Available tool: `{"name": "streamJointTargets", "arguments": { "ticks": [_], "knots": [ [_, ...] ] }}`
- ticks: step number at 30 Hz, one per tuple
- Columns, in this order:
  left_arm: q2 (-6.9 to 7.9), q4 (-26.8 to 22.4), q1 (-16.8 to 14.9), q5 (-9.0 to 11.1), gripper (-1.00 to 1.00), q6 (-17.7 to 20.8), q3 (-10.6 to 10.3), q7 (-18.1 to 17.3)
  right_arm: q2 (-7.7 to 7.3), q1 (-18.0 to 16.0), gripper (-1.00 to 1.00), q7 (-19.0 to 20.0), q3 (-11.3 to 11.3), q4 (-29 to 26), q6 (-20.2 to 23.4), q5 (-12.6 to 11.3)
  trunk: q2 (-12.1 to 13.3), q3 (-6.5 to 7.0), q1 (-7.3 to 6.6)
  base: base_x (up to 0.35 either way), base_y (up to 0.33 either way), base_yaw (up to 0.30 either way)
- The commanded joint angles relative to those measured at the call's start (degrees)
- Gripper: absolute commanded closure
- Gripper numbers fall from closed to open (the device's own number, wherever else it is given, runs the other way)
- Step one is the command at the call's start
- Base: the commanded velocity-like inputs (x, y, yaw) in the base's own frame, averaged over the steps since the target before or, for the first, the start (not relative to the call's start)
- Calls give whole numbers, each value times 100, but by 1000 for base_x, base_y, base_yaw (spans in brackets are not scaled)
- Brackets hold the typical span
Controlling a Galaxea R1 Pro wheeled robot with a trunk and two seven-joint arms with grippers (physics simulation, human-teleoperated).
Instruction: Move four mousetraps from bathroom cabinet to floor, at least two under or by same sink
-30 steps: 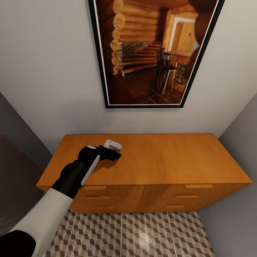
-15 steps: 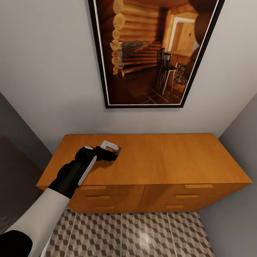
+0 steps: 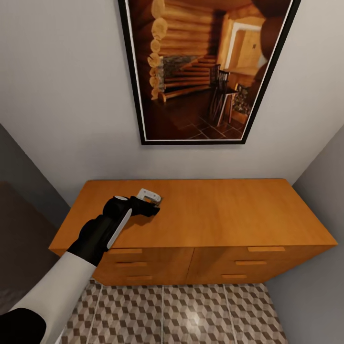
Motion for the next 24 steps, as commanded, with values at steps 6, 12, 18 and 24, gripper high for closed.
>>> {"name": "streamJointTargets", "arguments": {
  "ticks": [6, 12, 18, 24],
  "knots": [
    [-28, -5, -6, 36, -100, 26, -7, 15, 2, -4, 100, -28, 50, 5, -13, -25, -10, -9, 3, 0, 0, 0],
    [-33, 8, -6, 36, -100, 26, -7, 15, 2, -4, 100, -28, 50, 5, -13, -24, -10, -9, 3, 76, 0, 0],
    [-33, 20, -6, 36, -100, 26, -9, 15, 2, -4, 100, -28, 50, 5, -13, -25, -10, -9, 3, 52, 0, 0],
    [-33, 85, -6, 34, -100, 26, -8, 15, 2, -4, 100, -28, 50, 5, -13, -24, -10, -9, 3, 5, 0, 0]
  ]
}}
